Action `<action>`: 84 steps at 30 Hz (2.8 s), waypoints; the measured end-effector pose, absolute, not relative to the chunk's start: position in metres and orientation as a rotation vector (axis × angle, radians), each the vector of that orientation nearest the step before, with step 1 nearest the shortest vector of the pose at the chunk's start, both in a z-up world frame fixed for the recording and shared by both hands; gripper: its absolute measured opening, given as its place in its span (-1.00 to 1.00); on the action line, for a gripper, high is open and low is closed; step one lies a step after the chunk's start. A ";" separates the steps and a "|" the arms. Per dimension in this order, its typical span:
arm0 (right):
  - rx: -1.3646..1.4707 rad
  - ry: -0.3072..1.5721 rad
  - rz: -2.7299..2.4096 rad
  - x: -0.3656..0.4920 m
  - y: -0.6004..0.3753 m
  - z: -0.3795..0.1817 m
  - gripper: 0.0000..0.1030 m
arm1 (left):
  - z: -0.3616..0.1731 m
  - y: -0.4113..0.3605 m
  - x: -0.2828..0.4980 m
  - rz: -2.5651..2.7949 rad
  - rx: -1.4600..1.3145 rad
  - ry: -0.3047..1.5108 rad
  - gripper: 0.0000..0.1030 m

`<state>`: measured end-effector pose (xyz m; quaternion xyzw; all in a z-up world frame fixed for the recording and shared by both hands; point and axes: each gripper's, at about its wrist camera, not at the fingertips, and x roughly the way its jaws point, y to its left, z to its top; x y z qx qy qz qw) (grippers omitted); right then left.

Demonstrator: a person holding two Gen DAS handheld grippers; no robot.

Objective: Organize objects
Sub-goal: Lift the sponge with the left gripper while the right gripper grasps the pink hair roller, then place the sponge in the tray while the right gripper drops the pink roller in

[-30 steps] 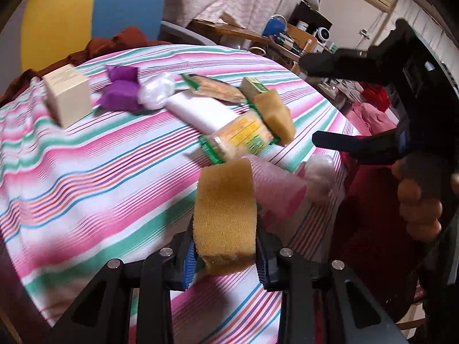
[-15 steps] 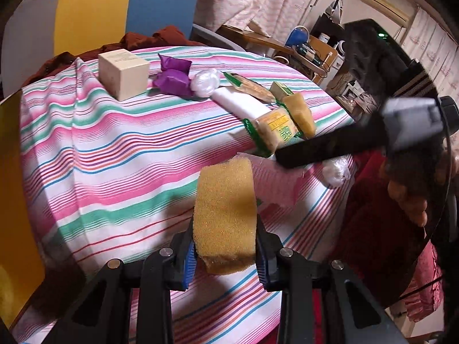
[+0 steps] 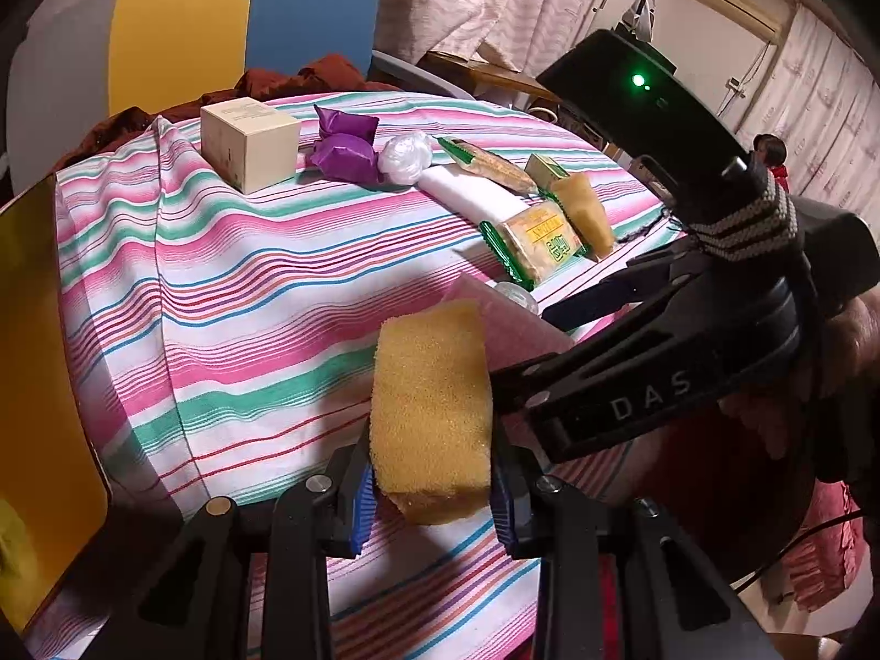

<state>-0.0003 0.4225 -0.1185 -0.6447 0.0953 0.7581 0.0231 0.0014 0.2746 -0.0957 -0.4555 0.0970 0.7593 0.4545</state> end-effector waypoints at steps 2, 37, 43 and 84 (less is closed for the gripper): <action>-1.992 0.284 2.312 -0.001 0.426 -0.121 0.85 | -0.095 0.275 0.002 1.873 -1.122 0.244 -0.36; -1.709 0.251 2.489 -0.031 0.421 -0.104 0.32 | -0.104 0.263 0.011 1.863 -1.155 0.255 -0.36; -1.532 0.424 2.596 -0.019 0.439 -0.079 0.32 | -0.092 0.261 0.018 1.870 -1.102 0.237 -0.40; -1.609 0.402 3.011 -0.111 0.194 -0.020 0.90 | -0.042 -0.034 -0.078 2.782 -1.219 -0.189 0.48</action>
